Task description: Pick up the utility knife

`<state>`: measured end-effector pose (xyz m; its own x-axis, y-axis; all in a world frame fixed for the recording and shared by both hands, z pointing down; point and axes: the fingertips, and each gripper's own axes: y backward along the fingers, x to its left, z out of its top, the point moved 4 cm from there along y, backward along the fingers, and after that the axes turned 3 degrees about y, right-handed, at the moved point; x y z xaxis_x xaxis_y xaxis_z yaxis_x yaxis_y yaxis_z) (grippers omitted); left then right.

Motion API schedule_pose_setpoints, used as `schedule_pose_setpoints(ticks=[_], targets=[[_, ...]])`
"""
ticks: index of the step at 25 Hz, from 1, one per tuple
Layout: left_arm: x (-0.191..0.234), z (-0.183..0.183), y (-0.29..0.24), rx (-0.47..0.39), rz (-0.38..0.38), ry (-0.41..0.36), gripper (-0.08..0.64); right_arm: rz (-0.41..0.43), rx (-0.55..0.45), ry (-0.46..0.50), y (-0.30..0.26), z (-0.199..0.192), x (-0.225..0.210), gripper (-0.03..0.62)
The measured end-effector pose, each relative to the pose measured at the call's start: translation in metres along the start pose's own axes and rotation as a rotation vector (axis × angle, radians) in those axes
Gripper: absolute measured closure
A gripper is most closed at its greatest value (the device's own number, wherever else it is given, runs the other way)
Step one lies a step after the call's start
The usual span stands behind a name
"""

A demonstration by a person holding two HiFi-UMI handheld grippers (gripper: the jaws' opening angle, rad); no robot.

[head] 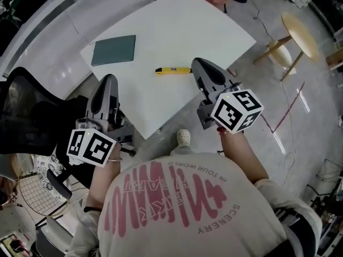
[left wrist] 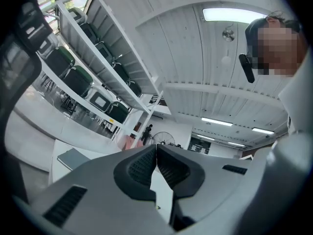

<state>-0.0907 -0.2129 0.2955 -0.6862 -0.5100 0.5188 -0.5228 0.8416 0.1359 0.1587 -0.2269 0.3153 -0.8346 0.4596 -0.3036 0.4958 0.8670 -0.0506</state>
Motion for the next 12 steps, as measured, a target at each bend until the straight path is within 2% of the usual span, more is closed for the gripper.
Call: schedule_pose_setpoints(ticks=[3, 6, 12], targets=[[0.0, -0.009, -0.012, -0.034, 0.026, -0.002, 0.535, 0.06, 0.03, -0.008, -0.015, -0.004, -0.017, 0.58], [0.004, -0.013, -0.028, -0.054, 0.052, -0.003, 0.535, 0.104, 0.081, 0.033, -0.036, -0.006, -0.031, 0.579], [0.03, -0.024, -0.042, -0.041, 0.162, 0.004, 0.535, 0.225, 0.276, 0.11, -0.086, -0.04, -0.051, 0.578]])
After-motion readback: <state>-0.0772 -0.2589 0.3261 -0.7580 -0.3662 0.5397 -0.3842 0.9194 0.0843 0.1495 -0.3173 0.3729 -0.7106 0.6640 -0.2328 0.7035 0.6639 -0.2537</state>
